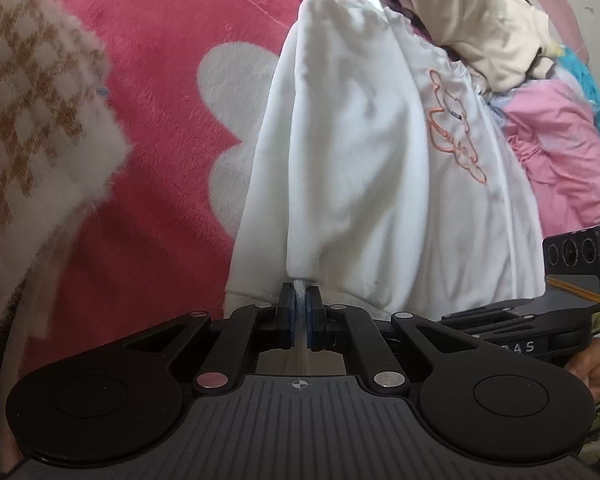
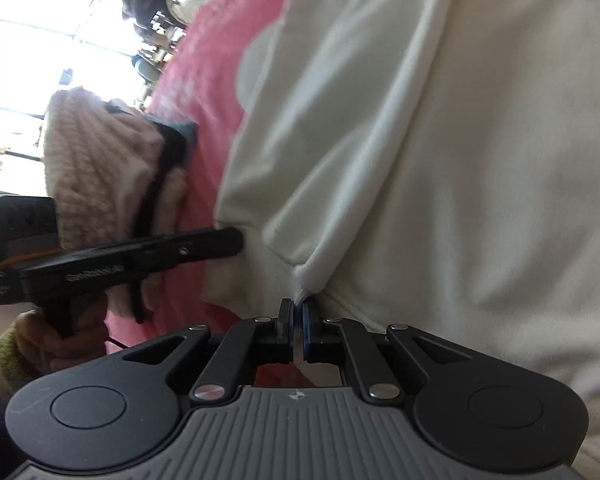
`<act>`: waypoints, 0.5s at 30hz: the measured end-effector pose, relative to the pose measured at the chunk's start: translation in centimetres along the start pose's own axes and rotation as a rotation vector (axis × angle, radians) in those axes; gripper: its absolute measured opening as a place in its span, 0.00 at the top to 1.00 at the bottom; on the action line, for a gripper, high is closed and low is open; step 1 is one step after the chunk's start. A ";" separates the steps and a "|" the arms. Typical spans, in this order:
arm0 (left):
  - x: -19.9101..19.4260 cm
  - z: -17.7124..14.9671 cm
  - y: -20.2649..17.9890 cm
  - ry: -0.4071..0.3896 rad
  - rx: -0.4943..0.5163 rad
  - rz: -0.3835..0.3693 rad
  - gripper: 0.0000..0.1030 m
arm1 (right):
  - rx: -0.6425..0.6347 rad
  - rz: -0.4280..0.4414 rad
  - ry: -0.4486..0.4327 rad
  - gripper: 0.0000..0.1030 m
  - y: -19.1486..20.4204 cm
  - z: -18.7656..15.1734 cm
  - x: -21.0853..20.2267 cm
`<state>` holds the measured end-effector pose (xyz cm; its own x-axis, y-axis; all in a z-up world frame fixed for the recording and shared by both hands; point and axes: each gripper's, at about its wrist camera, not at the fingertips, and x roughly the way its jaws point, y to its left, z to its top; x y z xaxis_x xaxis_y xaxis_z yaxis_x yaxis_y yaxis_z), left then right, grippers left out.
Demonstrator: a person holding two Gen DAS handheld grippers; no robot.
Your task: Fold clothes
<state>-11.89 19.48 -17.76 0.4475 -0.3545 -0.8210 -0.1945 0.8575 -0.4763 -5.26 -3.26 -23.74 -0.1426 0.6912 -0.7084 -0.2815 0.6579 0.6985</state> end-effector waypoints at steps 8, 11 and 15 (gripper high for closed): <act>-0.7 -0.1 -0.5 0.016 -0.027 -0.021 0.97 | 0.005 0.023 -0.023 0.96 0.4 -0.7 -1.5; -0.3 -0.3 -0.4 0.025 -0.016 -0.001 0.97 | 0.011 0.017 -0.019 0.96 0.3 -0.9 -1.2; 0.8 -0.6 -0.2 0.054 -0.003 0.042 0.94 | 0.014 -0.022 -0.023 0.96 -0.3 -1.1 -0.4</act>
<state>-12.04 18.77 -18.51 0.3910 -0.3380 -0.8561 -0.2146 0.8710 -0.4419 -6.14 -4.07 -23.72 -0.1145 0.6828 -0.7216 -0.2711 0.6773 0.6839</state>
